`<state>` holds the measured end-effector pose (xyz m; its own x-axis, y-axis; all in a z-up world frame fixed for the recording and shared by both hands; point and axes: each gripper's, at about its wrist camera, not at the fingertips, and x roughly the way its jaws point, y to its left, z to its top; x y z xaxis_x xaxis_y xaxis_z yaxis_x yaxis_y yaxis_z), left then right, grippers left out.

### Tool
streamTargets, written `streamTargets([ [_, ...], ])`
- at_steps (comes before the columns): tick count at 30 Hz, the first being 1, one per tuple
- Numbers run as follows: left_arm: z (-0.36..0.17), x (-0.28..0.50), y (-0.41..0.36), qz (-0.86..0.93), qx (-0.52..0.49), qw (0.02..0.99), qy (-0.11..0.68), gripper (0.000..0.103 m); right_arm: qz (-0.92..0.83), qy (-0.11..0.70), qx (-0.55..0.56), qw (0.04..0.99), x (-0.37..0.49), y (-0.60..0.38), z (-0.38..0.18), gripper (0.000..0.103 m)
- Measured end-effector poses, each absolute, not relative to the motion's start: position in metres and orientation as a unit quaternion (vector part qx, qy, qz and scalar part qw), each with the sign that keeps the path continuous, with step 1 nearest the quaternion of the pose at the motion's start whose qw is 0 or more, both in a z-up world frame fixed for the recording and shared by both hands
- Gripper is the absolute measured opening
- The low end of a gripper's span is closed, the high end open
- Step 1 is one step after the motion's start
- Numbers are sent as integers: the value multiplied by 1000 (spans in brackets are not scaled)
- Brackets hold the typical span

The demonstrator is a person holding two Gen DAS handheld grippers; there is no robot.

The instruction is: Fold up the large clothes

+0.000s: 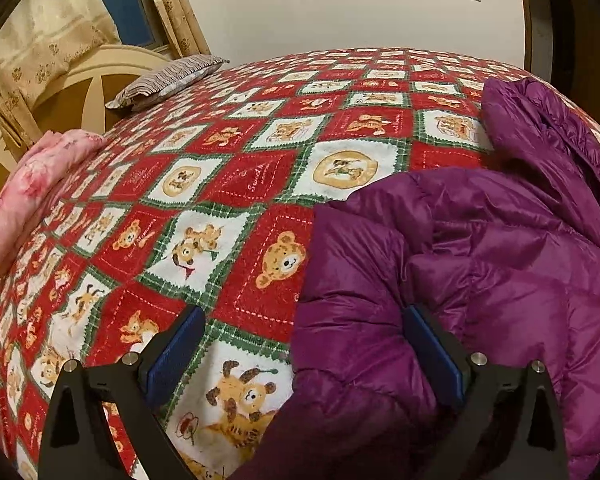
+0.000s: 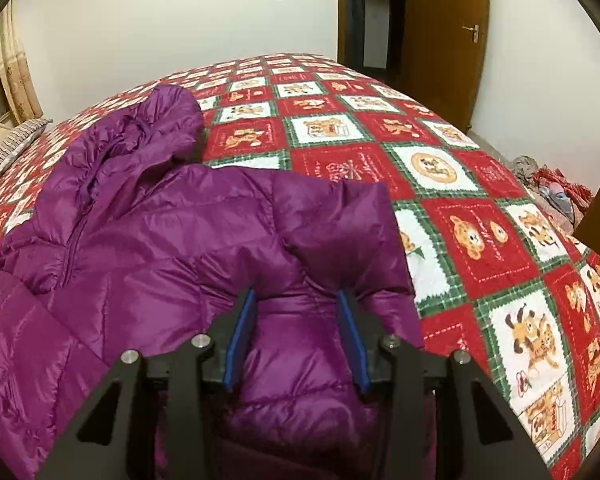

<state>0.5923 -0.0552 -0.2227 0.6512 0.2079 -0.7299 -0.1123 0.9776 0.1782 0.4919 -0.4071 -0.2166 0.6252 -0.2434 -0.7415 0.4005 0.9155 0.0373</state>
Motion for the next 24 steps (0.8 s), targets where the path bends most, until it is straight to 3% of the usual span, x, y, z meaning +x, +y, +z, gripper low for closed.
streamTargets([
  [24, -224, 592, -57, 95, 66, 907, 405, 102, -186, 384, 86, 900, 492, -404, -221, 49],
])
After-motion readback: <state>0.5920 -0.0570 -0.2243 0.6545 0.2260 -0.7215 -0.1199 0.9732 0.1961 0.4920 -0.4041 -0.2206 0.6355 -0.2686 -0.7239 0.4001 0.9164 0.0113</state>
